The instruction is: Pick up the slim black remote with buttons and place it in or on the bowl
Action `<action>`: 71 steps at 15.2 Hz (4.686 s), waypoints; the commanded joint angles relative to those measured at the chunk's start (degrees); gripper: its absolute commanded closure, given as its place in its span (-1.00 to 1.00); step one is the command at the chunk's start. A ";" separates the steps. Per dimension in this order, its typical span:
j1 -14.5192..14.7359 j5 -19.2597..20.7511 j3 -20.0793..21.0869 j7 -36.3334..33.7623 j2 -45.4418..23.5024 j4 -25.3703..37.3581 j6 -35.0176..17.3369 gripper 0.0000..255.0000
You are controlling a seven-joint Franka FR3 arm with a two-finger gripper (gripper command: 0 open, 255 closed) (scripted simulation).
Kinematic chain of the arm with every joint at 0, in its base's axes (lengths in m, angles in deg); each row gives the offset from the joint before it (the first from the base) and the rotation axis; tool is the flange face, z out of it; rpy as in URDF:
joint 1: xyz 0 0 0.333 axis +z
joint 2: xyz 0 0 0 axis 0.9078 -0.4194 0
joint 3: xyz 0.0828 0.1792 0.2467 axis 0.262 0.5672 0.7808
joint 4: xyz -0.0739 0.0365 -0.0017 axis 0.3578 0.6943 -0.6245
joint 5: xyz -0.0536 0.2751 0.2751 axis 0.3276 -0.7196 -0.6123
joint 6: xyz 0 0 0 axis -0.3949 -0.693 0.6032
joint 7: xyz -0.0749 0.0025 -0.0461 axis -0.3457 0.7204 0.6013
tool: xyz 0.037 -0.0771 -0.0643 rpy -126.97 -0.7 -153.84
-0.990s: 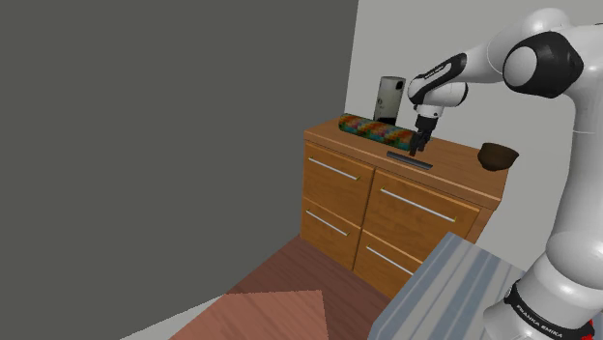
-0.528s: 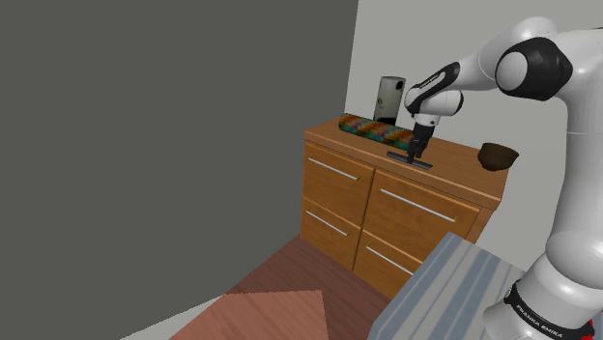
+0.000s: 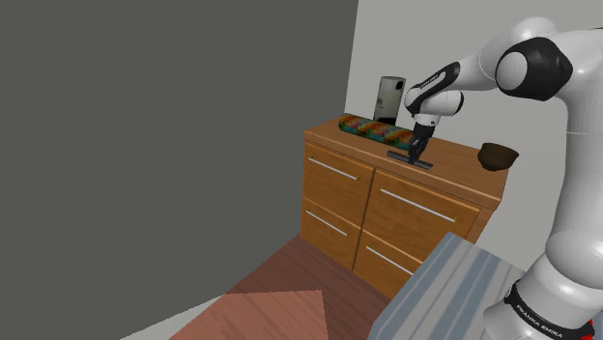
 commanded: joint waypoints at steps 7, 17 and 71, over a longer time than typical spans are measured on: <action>0.08 -0.01 0.09 -0.05 -0.06 -0.09 0.10 1.00; 0.69 2.13 -0.90 -1.58 3.39 2.36 5.58 1.00; -22.40 1.23 -12.27 29.30 1.23 17.11 21.44 1.00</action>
